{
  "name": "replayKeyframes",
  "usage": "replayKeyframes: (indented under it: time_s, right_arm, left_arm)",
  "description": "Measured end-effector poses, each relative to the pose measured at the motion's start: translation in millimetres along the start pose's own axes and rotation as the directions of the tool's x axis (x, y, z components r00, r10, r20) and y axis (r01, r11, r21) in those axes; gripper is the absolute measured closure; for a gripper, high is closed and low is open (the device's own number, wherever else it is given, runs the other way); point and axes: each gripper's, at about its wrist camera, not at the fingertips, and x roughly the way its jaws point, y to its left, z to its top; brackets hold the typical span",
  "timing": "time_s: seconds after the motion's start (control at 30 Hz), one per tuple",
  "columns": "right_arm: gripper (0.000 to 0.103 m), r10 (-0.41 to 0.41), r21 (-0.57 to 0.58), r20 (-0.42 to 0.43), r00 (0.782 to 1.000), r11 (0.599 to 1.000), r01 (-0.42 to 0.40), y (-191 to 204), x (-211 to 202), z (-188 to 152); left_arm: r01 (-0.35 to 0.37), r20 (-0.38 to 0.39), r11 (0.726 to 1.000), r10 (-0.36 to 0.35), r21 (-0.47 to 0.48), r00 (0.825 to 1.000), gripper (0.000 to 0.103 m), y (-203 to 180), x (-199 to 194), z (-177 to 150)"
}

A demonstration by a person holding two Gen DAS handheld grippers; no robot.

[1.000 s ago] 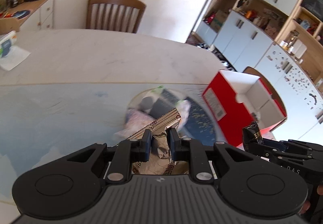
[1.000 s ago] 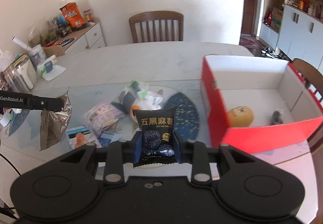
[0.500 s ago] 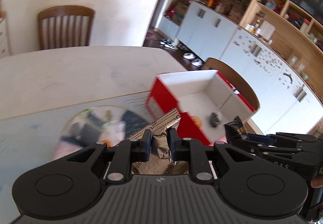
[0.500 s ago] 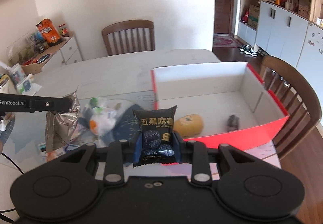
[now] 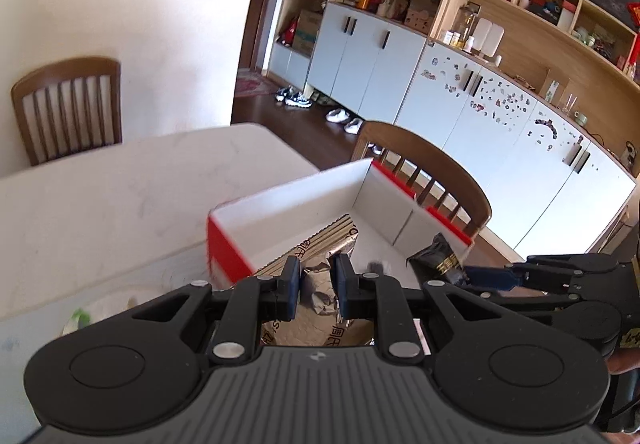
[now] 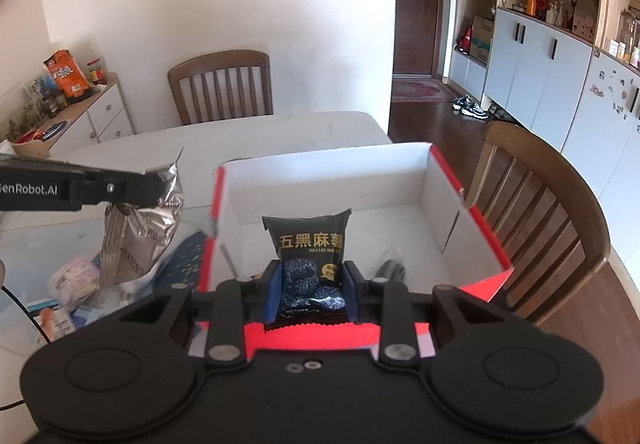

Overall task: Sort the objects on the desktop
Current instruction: 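Lift and carry the silver foil packet and black snack bag into the red shoebox, then open the left tool and right tool to release both packets in the box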

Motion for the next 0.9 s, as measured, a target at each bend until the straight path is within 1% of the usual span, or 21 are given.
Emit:
replayKeyframes:
  time_s: [0.17, 0.27, 0.37, 0.47, 0.53, 0.73, 0.8, 0.9]
  right_arm:
    - [0.073, -0.002, 0.006, 0.003, 1.000, 1.000, 0.002, -16.8, 15.7, 9.9]
    - [0.073, -0.003, 0.003, -0.005, 1.000, 1.000, 0.003, -26.4, 25.6, 14.7]
    - [0.073, -0.001, 0.005, -0.017, 1.000, 1.000, 0.001, -35.5, 37.7, 19.2]
    - [0.073, 0.002, 0.005, -0.048, 0.999, 1.000, -0.002, -41.4, 53.5, 22.2]
    - [0.073, 0.001, 0.004, -0.074, 0.997, 1.000, -0.001, -43.4, 65.6, 22.0]
    - [0.073, -0.012, -0.014, -0.134, 0.991, 1.000, 0.011, -45.0, 96.8, 16.9]
    - [0.073, -0.022, -0.027, -0.157, 0.987, 0.999, 0.018, -44.1, 105.2, 13.1]
    - [0.073, -0.011, -0.040, -0.196, 0.981, 0.999, 0.003, -41.8, 114.3, 9.5]
  left_arm:
    - [-0.009, 0.019, 0.999, 0.008, 0.033, 1.000, 0.086, -10.4, 27.8, 19.4]
    - [-0.015, 0.013, 0.998, 0.014, 0.053, 1.000, 0.086, -14.3, 46.2, 30.3]
    - [-0.030, 0.003, 0.995, 0.030, 0.094, 1.000, 0.086, -19.2, 65.9, 38.5]
    - [-0.051, -0.013, 0.988, 0.053, 0.144, 0.999, 0.086, -24.7, 86.6, 43.8]
    - [-0.071, -0.034, 0.982, 0.078, 0.173, 0.996, 0.086, -27.2, 103.4, 44.2]
    - [-0.097, -0.085, 0.963, 0.121, 0.251, 0.989, 0.086, -37.3, 140.4, 40.6]
    - [-0.095, -0.106, 0.959, 0.127, 0.266, 0.986, 0.086, -39.4, 149.9, 38.9]
    - [-0.096, -0.131, 0.949, 0.141, 0.300, 0.981, 0.086, -41.2, 161.6, 35.0]
